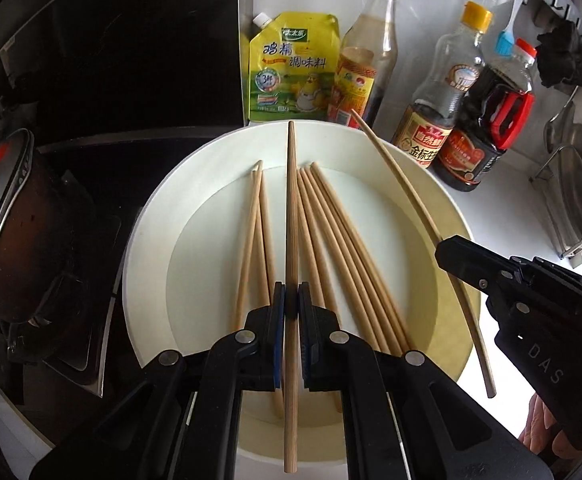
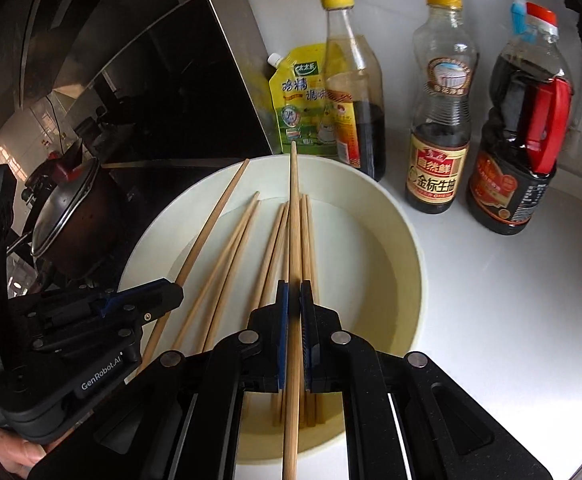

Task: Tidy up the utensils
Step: 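Carry the chopstick in the left gripper over the basin while the right gripper carries its own, then open the left gripper to drop its chopstick into the basin while the right gripper releases its own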

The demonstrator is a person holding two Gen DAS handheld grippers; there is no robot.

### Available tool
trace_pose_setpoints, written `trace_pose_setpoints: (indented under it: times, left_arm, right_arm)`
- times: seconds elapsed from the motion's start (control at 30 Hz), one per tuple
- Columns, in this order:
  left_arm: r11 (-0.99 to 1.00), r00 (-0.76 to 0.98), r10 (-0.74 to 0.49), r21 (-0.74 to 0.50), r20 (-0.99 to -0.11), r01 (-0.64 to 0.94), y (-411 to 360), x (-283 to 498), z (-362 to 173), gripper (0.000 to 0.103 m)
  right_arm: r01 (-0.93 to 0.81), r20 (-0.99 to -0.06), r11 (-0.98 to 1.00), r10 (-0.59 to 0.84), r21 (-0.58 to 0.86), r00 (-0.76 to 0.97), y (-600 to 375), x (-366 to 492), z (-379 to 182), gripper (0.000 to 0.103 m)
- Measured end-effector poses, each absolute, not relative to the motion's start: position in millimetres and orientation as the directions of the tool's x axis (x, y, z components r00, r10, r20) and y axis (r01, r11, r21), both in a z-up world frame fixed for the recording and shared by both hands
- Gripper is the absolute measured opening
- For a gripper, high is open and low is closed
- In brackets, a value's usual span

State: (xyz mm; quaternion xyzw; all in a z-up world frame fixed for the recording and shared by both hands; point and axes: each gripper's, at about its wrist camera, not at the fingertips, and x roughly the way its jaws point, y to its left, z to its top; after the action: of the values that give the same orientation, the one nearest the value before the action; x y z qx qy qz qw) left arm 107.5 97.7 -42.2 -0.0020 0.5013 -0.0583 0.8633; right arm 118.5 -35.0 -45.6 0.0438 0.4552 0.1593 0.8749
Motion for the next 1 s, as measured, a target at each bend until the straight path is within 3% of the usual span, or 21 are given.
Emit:
trace_pose_setpoints:
  times: [0.23, 0.5, 0.57, 0.7, 0.73, 1.0]
  left_arm:
    - [0.992, 0.458, -0.112, -0.071, -0.882, 0.105, 103, 127, -58, 0.007]
    - [0.993, 0.421, -0.113, -0.087, -0.9, 0.081, 109, 135, -67, 0.008]
    - [0.994, 0.411, -0.112, -0.095, -0.905, 0.06, 113, 136, -66, 0.019]
    - [0.995, 0.442, -0.092, -0.097, -0.892, 0.011, 122, 131, -57, 0.07]
    - [0.995, 0.459, -0.087, -0.099, -0.884, -0.003, 125, 128, -52, 0.076]
    - [0.997, 0.497, -0.024, -0.059, -0.867, -0.054, 130, 112, -32, 0.083]
  right_arm:
    - [-0.215, -0.842, 0.958, 0.273, 0.192, 0.465, -19, 139, -72, 0.006]
    - [-0.215, -0.847, 0.96, 0.263, 0.181, 0.461, -19, 145, -76, 0.006]
    - [-0.207, -0.845, 0.96, 0.264, 0.186, 0.465, -23, 146, -74, 0.006]
    - [-0.202, -0.833, 0.962, 0.259, 0.181, 0.489, -30, 142, -67, 0.008]
    - [-0.199, -0.83, 0.964, 0.256, 0.178, 0.496, -33, 140, -65, 0.012]
    - [-0.196, -0.813, 0.963, 0.262, 0.185, 0.52, -48, 121, -50, 0.027]
